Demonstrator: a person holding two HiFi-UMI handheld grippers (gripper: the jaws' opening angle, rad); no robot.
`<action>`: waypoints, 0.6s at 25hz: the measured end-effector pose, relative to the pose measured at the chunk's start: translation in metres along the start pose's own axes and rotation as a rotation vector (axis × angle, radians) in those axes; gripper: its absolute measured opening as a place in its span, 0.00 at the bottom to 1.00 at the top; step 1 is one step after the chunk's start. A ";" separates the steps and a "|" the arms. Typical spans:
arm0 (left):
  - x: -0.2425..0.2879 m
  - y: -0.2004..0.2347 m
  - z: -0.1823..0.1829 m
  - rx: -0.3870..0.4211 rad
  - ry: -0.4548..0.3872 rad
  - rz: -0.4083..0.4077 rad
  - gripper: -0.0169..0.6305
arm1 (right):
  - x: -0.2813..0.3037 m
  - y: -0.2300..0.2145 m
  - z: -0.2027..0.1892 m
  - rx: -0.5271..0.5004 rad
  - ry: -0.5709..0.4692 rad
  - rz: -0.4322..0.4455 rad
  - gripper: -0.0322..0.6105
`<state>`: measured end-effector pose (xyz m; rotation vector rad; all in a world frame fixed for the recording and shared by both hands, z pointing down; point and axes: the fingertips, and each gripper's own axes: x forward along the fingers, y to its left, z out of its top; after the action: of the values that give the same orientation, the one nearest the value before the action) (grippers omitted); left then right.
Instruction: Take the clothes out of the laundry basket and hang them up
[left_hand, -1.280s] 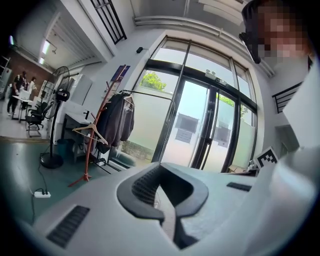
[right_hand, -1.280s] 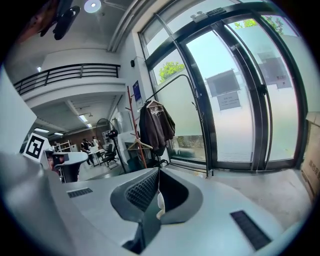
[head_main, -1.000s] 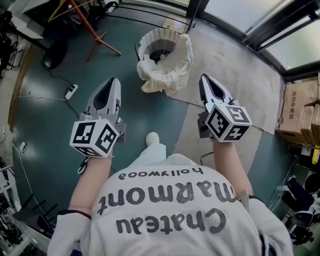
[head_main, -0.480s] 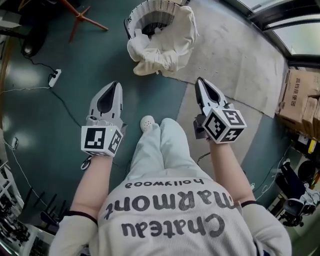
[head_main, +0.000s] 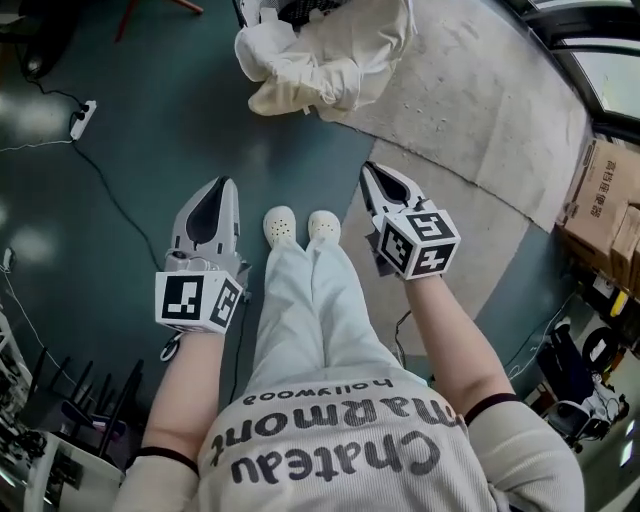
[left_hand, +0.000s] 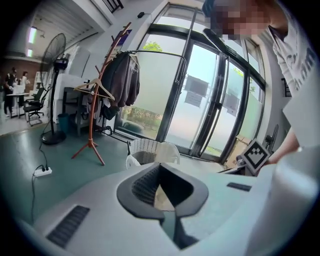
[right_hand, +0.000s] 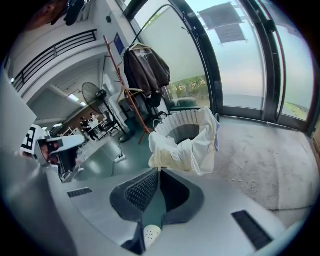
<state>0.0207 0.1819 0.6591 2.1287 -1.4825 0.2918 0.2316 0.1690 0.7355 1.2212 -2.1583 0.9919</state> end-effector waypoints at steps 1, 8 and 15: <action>0.001 -0.002 -0.007 -0.006 0.003 -0.005 0.04 | 0.009 -0.006 -0.010 -0.005 0.017 -0.001 0.10; 0.028 0.007 -0.052 0.000 -0.006 -0.024 0.04 | 0.083 -0.043 -0.062 -0.074 0.087 -0.026 0.35; 0.089 0.031 -0.104 0.008 -0.002 -0.045 0.04 | 0.157 -0.080 -0.098 -0.085 0.067 -0.045 0.41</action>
<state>0.0375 0.1578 0.7966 2.1657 -1.4345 0.2799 0.2272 0.1338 0.9339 1.1752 -2.0896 0.9006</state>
